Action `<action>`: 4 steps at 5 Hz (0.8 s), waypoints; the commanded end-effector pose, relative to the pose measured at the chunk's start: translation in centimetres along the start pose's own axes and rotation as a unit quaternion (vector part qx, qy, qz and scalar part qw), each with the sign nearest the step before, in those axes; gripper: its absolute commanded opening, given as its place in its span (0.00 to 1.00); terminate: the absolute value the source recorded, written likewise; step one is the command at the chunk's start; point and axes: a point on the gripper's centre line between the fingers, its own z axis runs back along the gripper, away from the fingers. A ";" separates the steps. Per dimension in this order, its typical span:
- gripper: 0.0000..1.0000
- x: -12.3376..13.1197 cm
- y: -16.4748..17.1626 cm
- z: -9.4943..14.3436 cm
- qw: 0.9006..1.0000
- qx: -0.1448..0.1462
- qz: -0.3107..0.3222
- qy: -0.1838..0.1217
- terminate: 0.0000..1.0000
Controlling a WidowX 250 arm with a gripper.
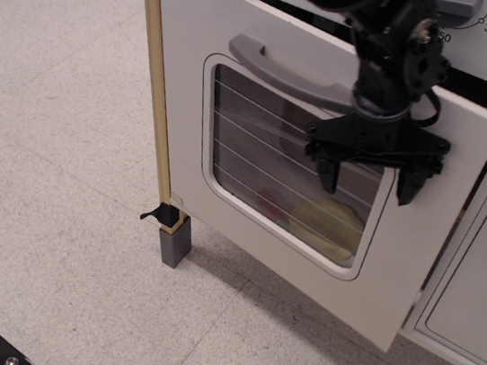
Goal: Close oven
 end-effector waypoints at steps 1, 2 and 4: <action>1.00 3.6 -1.3 0.6 1.000 0.003 0.011 -0.028 0.00; 1.00 3.9 -1.5 0.6 0.999 0.005 0.009 -0.033 0.00; 1.00 1.7 0.4 2.4 0.999 -0.006 -0.008 -0.037 0.00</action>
